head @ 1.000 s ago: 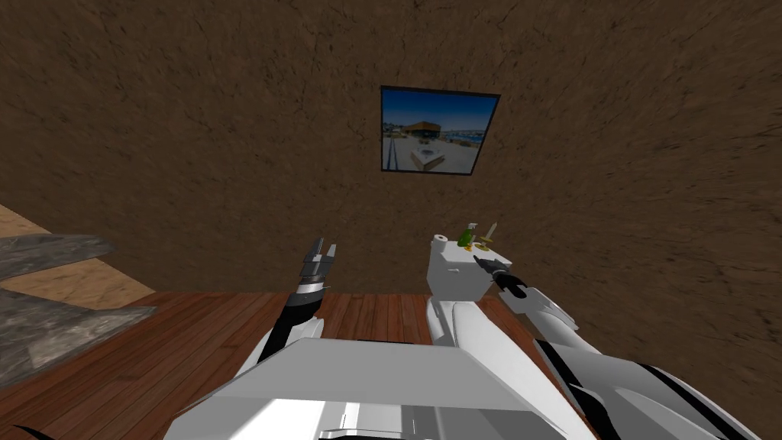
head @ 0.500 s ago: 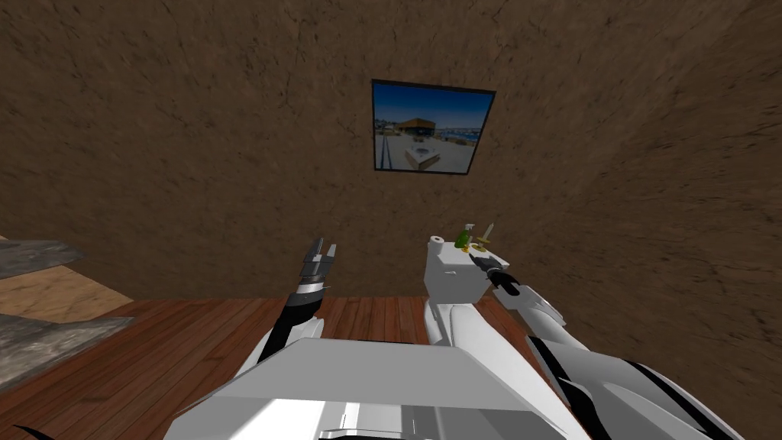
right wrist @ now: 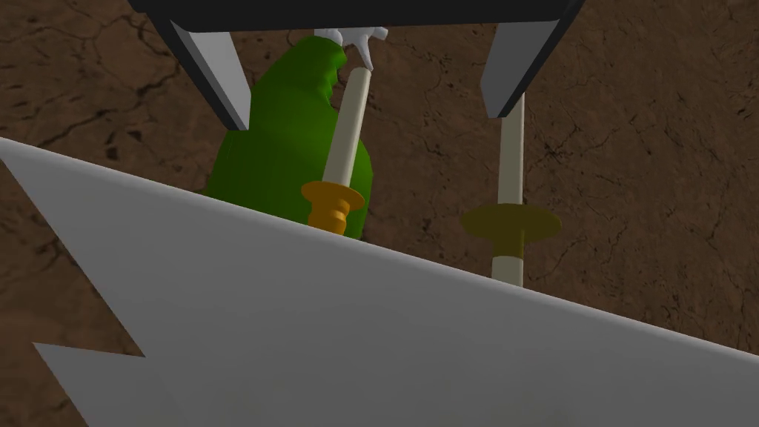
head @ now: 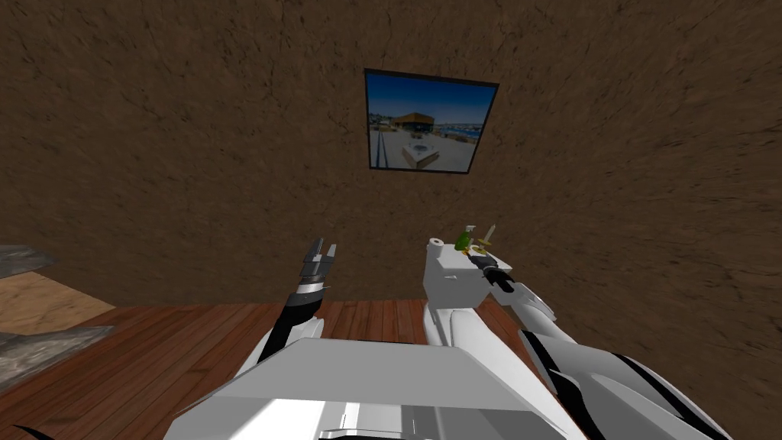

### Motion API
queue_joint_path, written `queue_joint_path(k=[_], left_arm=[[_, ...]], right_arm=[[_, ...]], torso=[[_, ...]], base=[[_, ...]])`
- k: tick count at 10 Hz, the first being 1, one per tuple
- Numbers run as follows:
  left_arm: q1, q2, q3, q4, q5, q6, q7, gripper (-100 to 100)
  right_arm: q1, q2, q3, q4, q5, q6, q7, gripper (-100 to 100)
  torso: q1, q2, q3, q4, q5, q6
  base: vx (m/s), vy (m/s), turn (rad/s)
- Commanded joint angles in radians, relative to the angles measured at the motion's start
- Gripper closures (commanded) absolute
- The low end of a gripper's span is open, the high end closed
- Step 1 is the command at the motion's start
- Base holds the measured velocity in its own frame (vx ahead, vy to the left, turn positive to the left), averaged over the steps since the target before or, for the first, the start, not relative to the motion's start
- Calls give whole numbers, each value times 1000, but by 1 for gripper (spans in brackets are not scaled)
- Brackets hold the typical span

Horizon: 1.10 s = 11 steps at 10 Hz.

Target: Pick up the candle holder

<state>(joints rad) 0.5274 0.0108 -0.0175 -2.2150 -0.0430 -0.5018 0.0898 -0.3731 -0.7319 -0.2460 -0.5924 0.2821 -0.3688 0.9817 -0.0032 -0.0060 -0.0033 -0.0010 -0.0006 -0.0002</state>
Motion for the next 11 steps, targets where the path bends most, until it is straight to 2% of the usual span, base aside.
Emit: queue_joint_path(k=[1, 3, 4, 5, 6, 7, 8, 9, 11], left_arm=[[0, 0, 0, 0, 0, 0, 0, 0], [0, 0, 0, 0, 0, 0, 0, 0], [0, 0, 0, 0, 0, 0, 0, 0], [0, 0, 0, 0, 0, 0, 0, 0], [0, 0, 0, 0, 0, 0, 0, 0], [0, 0, 0, 0, 0, 0, 0, 0], [0, 0, 0, 0, 0, 0, 0, 0], [0, 0, 0, 0, 0, 0, 0, 0], [0, 0, 0, 0, 0, 0, 0, 0]], right_arm=[[-14, 9, -5, 5, 2, -3, 41, -100], [-27, 17, -6, 4, 3, -1, 70, -100], [-24, 13, -6, 11, 3, -5, 58, -100], [-26, 13, -6, 12, 3, -7, 62, 0], [-32, 41, 17, -25, 47, 12, 29, -100], [-39, 69, 40, -62, 76, 31, -4, -100], [-39, 69, 40, -22, 92, 31, -4, -100], [-39, 69, 40, -15, 92, 31, -4, -100], [-39, 69, 40, -62, 92, 31, -4, -100]], torso=[[0, 0, 0, 0, 0, 0], [-1, -1, -1, 0, 0, 0], [1, -3, -2, -1, 0, -1], [2, 0, 0, 0, 0, 0], [2, 3, 2, 1, 0, 0], [1, 3, 2, 1, 0, 1], [0, 0, 0, 0, 0, 1], [0, 1, 0, 0, 0, 1], [1, 5, 3, 1, 0, 0]], base=[[88, -51, -10], [112, -38, 31], [60, -6, 19], [10, -2, -1], [41, -25, -263], [89, -42, -397], [79, -35, -174], [32, -21, 8], [-3, -6, 13]])
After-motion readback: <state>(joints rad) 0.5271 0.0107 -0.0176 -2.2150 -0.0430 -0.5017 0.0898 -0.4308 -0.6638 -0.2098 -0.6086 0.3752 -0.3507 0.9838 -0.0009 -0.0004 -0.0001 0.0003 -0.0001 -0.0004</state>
